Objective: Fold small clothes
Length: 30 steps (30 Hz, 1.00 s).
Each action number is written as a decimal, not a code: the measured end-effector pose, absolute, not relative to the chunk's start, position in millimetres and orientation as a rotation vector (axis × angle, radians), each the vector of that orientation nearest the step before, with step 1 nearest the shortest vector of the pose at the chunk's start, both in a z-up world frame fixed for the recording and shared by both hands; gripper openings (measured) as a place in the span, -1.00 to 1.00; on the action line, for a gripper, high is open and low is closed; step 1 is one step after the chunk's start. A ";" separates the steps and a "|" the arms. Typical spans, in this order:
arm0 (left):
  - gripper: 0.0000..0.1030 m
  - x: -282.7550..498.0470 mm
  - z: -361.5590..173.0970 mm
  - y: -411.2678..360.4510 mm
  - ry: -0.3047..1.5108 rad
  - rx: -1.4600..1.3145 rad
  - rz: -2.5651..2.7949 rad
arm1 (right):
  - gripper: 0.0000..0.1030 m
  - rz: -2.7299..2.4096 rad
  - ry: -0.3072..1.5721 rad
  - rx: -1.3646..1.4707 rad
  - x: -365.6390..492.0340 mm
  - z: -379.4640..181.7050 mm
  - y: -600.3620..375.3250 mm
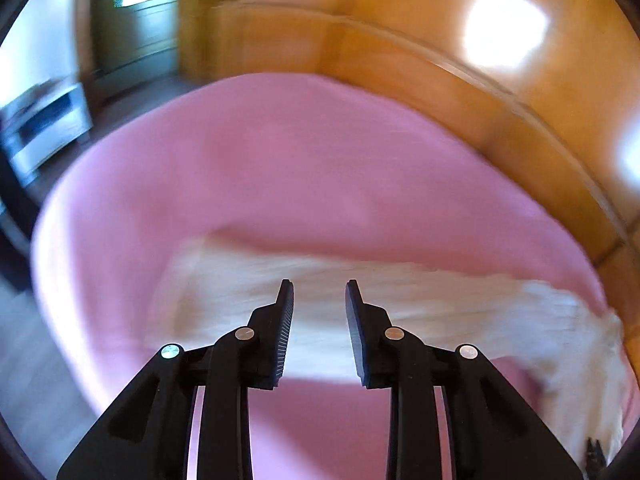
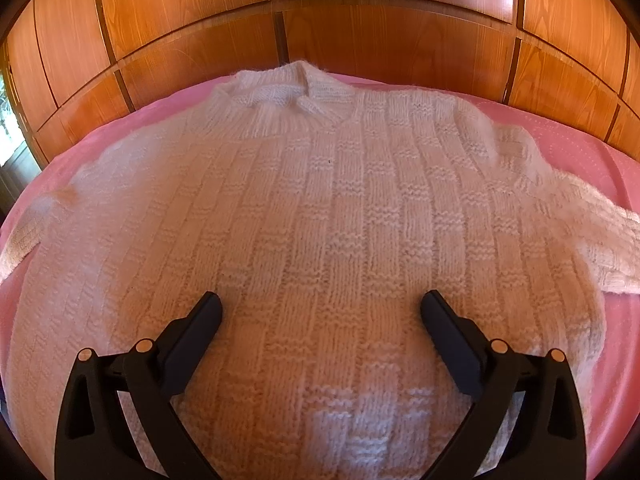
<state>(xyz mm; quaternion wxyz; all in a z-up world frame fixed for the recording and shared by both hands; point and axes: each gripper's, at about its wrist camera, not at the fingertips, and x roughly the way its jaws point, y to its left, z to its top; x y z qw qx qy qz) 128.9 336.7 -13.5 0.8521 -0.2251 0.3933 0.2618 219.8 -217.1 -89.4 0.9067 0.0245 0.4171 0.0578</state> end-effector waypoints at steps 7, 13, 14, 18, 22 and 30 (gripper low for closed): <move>0.10 77.3 -47.3 404.7 0.842 -0.668 0.667 | 0.94 0.108 0.862 0.037 218.8 -89.4 -214.1; -0.92 112.5 -40.4 401.1 0.796 -0.655 0.524 | 0.94 0.102 0.866 0.030 220.2 -89.8 -211.2; -0.93 112.4 -26.3 401.1 0.744 -0.651 0.495 | 0.94 0.101 0.866 0.029 220.6 -89.9 -210.7; -0.93 83.1 43.4 393.2 0.556 -0.593 0.397 | 0.95 0.100 0.867 0.028 221.2 -90.3 -210.1; -0.93 102.7 22.3 396.8 0.747 -0.337 0.552 | 0.95 0.102 0.867 0.028 220.8 -90.5 -210.5; -0.87 143.2 -33.0 406.2 0.932 -0.300 0.784 | 0.95 0.102 0.866 0.034 220.6 -90.9 -211.5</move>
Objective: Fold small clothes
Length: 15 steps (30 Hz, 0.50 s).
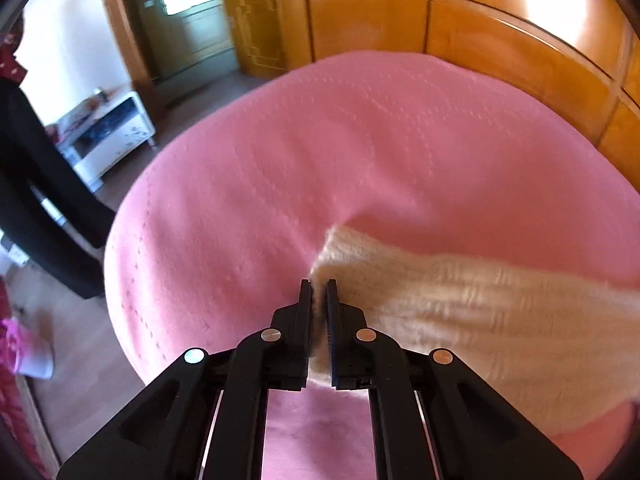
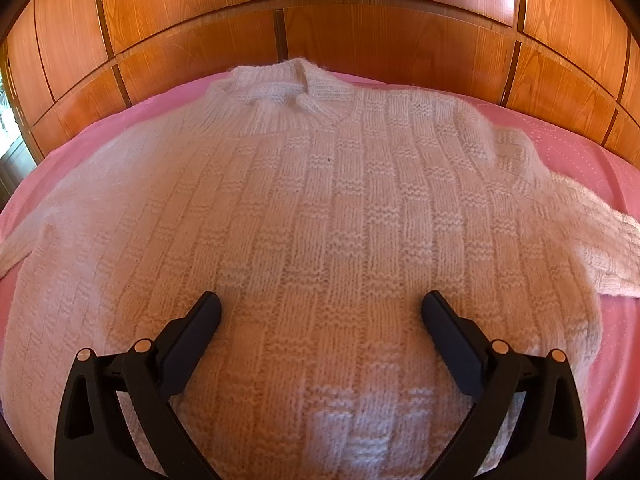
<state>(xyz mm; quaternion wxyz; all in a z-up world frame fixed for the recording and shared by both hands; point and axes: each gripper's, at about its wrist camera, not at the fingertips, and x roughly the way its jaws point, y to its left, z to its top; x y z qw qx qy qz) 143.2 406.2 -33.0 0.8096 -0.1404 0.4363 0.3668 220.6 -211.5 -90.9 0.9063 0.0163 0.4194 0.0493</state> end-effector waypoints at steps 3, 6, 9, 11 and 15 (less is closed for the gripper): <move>-0.31 130.6 -11.9 378.9 0.868 -0.324 0.750 | 0.95 0.102 0.866 0.035 220.4 -90.7 -211.9; -0.15 117.8 2.5 327.6 0.822 -0.448 0.400 | 0.95 0.093 0.871 0.033 219.3 -89.2 -212.2; -0.15 106.3 -3.1 260.0 0.893 -0.496 0.011 | 0.95 0.096 0.892 0.042 210.9 -82.1 -217.6; -0.10 93.1 -11.9 212.9 0.919 -0.477 -0.166 | 0.94 0.086 0.887 0.046 196.4 -73.4 -231.4; 0.22 77.0 -43.6 159.1 0.993 -0.540 -0.347 | 0.94 0.017 0.882 0.109 163.5 -61.2 -283.3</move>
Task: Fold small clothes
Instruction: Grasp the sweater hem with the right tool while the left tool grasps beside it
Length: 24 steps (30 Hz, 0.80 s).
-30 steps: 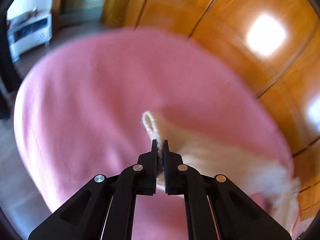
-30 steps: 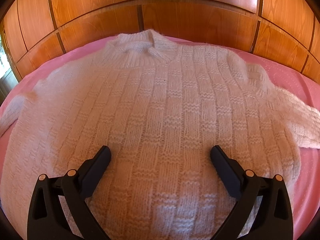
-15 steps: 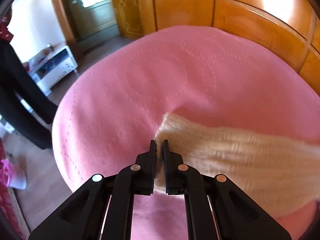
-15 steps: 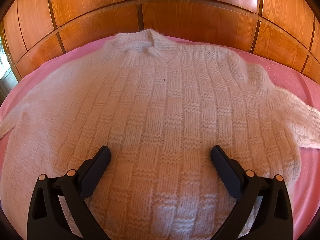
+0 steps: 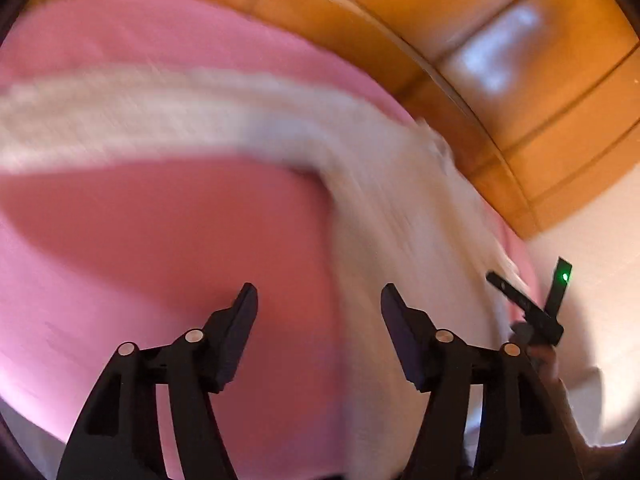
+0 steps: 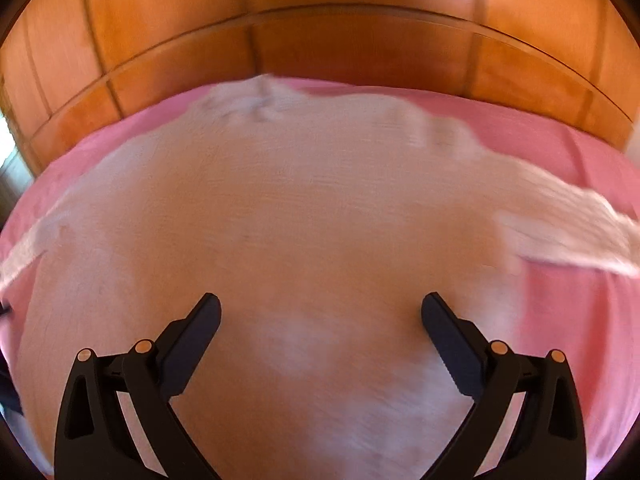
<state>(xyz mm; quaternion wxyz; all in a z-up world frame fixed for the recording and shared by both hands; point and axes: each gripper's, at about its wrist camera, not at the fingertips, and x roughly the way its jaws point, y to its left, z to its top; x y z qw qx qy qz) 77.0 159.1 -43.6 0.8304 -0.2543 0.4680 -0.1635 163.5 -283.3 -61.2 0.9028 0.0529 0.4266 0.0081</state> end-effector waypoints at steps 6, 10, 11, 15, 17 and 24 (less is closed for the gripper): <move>0.23 55.9 -63.0 124.1 0.977 -0.649 -0.488 | 0.52 0.031 0.984 0.244 102.3 -74.1 -351.8; 0.23 48.9 -71.4 107.7 1.010 -0.701 -0.588 | 0.33 0.141 1.015 0.287 58.7 -81.8 -349.4; 0.23 43.9 -74.1 102.7 1.020 -0.704 -0.607 | 0.31 0.175 1.027 0.287 48.7 -81.6 -345.2; -0.38 45.9 -76.7 92.6 1.044 -0.688 -0.657 | -0.38 0.255 1.083 0.207 27.0 -84.2 -325.1; -0.75 43.0 -65.2 89.6 1.017 -0.638 -0.656 | -0.76 0.260 1.099 0.165 24.0 -80.0 -317.7; -0.81 44.7 45.1 100.7 0.826 -0.523 -0.741 | -0.81 0.336 0.837 0.210 -1.0 22.9 -334.1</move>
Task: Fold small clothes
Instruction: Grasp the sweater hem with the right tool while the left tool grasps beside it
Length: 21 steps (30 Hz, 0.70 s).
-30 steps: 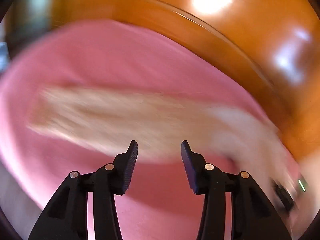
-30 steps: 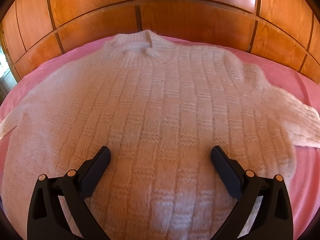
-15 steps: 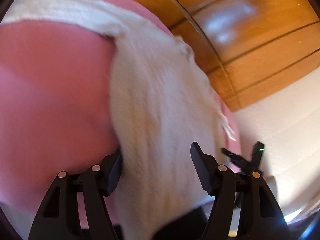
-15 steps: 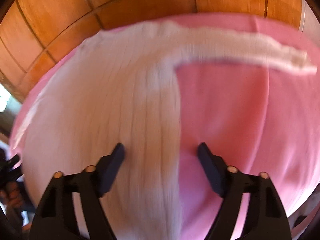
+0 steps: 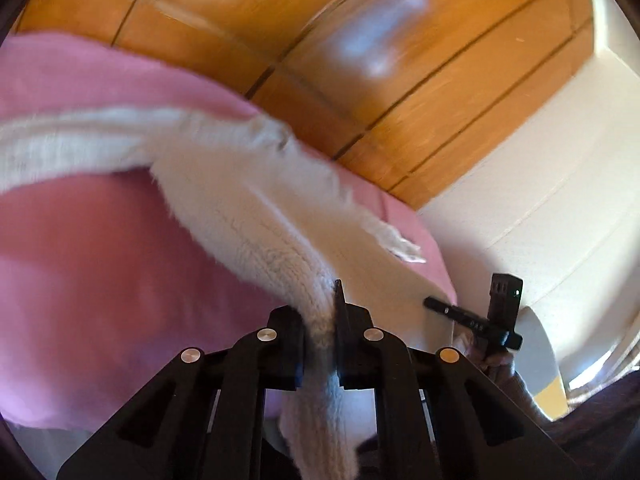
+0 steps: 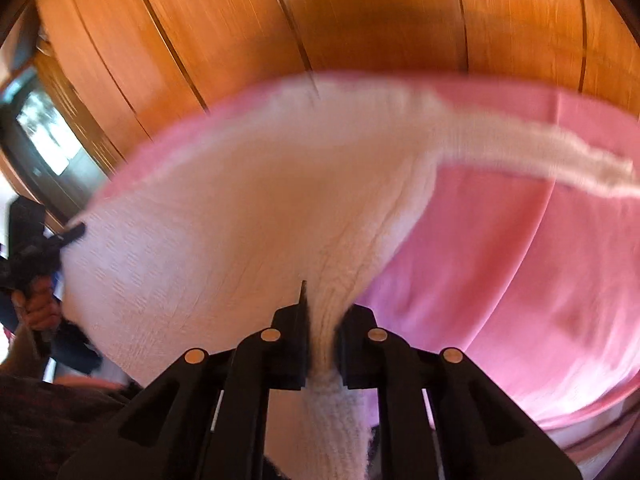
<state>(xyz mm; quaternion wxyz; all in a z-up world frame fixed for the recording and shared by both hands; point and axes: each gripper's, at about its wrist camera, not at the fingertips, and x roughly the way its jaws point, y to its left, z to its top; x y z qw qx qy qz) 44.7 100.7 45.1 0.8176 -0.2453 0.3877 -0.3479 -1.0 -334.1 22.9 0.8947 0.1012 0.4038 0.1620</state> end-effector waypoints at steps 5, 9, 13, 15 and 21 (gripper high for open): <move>-0.46 48.1 14.5 117.9 0.997 -0.517 -0.688 | -0.81 0.246 0.979 0.200 -3.9 -16.2 -346.7; -0.10 62.5 -35.6 152.6 1.061 -0.662 -0.473 | -0.80 0.189 1.060 0.195 0.2 -53.6 -338.5; 0.18 69.1 -57.0 157.1 1.036 -0.741 -0.436 | -0.80 0.155 1.106 0.175 7.2 -69.9 -336.9; 0.20 76.6 -66.8 148.5 1.021 -0.765 -0.421 | -0.79 0.146 1.115 0.176 11.7 -74.3 -340.5; -0.92 83.6 -53.4 109.8 1.003 -0.566 -0.495 | -0.79 0.152 1.059 0.191 -0.3 -54.5 -351.9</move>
